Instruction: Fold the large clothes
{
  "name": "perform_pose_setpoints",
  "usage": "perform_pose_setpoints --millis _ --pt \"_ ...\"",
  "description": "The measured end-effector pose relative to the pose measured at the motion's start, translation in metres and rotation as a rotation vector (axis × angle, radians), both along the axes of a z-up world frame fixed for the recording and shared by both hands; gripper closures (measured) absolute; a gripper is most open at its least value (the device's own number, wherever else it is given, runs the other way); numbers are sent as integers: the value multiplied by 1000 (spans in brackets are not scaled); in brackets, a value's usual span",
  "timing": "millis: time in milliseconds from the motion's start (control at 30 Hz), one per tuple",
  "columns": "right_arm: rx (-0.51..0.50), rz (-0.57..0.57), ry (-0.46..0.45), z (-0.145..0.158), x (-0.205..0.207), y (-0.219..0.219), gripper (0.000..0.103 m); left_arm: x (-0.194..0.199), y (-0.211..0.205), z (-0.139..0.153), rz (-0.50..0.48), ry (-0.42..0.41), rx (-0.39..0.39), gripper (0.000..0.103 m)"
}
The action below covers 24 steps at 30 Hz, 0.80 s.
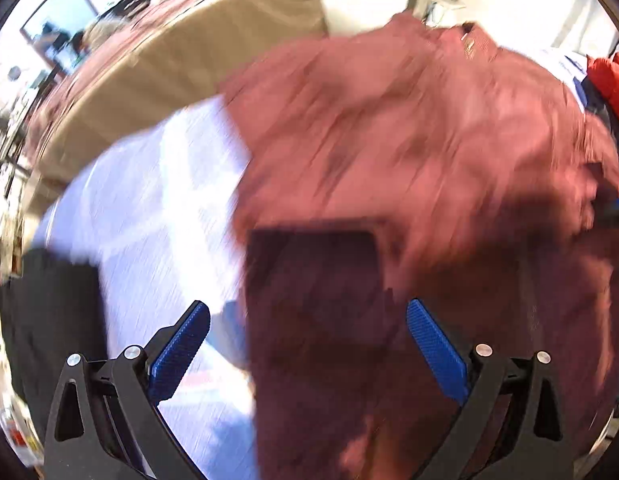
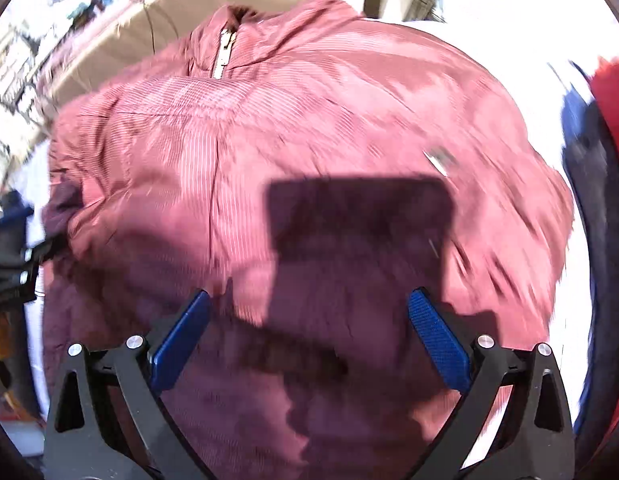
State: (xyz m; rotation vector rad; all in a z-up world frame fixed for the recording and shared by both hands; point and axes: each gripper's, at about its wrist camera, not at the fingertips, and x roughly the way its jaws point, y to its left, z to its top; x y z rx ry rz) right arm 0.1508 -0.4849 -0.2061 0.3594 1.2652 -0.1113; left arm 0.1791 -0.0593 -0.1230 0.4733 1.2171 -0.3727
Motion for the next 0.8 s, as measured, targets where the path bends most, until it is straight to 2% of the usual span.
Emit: perform_pose_setpoints --millis 67,167,300,467,567,633,667,800 --pt "41 -33 0 2 -26 -9 5 -24 48 -6 67 55 -4 6" --pt "74 -81 33 -2 -75 -19 5 -55 110 -13 183 145 -65 7" --pt "92 -125 102 -19 -137 -28 5 -90 156 -21 269 243 -165 8" --pt "211 -234 190 -38 -213 -32 5 -123 150 -30 205 365 -286 9" --pt "286 -259 218 -50 -248 -28 5 -138 137 -43 164 413 -287 13" --pt "330 -262 231 -57 -268 -23 5 -143 129 -49 160 463 -288 23" --pt "341 -261 233 -59 -279 -19 5 -141 126 -55 160 475 -290 23" --pt "354 -238 214 -58 -302 -5 5 -148 112 -62 125 455 -272 26"
